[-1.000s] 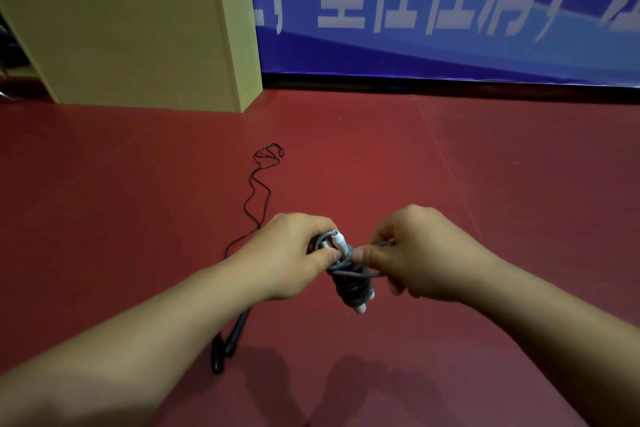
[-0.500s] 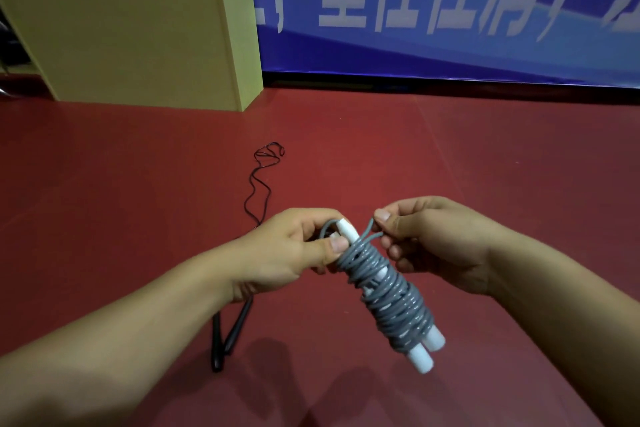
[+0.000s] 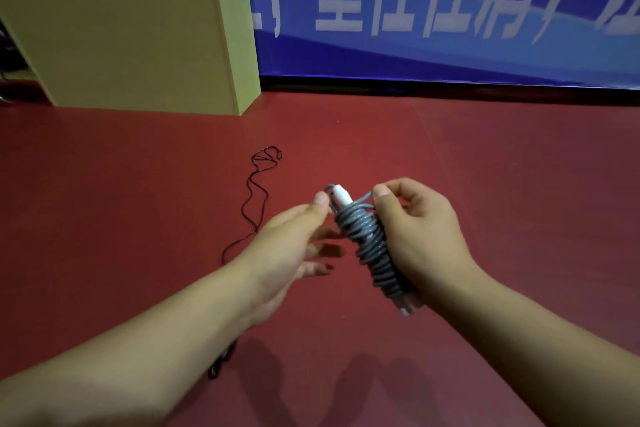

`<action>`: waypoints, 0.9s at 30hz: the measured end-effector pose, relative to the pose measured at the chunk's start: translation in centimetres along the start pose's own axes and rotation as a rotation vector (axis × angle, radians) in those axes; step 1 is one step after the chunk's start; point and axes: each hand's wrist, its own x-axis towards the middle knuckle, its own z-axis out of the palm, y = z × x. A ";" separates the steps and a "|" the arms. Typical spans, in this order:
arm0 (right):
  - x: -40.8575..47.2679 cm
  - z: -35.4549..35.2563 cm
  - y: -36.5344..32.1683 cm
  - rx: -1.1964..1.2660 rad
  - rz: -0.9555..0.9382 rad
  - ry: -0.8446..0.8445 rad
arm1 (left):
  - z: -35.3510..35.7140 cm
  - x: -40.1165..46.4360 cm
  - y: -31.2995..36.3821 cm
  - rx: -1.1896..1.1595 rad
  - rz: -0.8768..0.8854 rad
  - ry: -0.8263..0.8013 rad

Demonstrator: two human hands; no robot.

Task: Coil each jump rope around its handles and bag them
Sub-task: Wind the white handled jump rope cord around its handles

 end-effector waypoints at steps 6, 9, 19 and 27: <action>-1.0 1.0 -0.3 -0.005 -0.092 0.062 | 1.6 -0.6 0.0 -0.141 0.010 -0.285; -1.4 1.1 -0.6 0.044 -0.085 -0.064 | 0.8 -0.7 -0.2 -0.149 0.049 -0.274; -2.0 -0.2 -2.3 0.080 0.015 -0.328 | -0.7 -1.1 -1.1 0.136 0.188 -0.015; -1.6 -0.7 -3.8 0.300 0.213 -0.346 | -0.5 -0.7 -0.7 0.149 0.265 -0.094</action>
